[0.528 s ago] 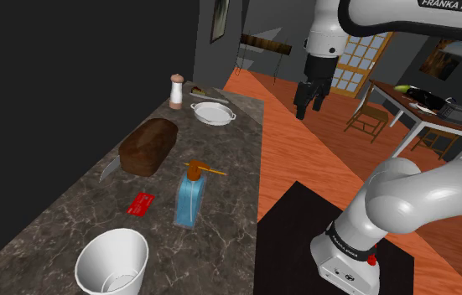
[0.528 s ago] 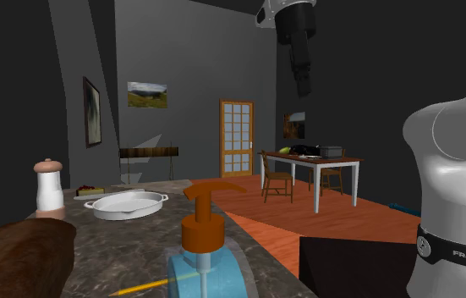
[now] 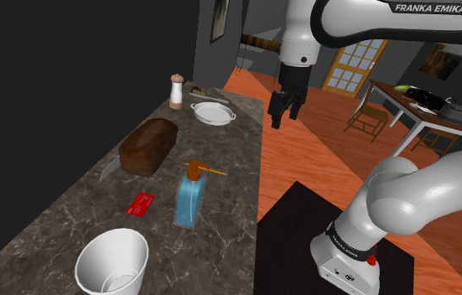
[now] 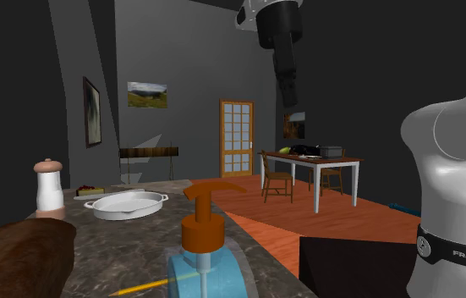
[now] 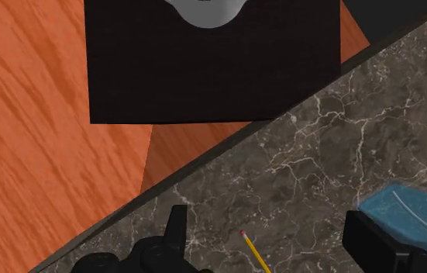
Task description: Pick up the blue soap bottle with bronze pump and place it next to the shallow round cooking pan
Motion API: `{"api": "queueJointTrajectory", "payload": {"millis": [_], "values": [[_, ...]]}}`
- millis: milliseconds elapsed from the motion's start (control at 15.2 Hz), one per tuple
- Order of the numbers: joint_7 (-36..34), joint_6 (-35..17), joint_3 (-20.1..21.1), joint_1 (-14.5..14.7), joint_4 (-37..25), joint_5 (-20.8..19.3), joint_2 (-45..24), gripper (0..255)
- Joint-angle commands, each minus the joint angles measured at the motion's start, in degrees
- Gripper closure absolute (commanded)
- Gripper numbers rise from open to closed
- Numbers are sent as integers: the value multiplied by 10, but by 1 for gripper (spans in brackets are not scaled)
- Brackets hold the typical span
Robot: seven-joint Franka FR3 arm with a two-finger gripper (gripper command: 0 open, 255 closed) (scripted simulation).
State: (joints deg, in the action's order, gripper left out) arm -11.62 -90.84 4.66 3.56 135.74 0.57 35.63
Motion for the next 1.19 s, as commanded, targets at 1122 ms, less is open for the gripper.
{"api": "queueJointTrajectory", "payload": {"millis": [1122], "values": [[-129,-163,136,79,-152,67,-291,0]]}}
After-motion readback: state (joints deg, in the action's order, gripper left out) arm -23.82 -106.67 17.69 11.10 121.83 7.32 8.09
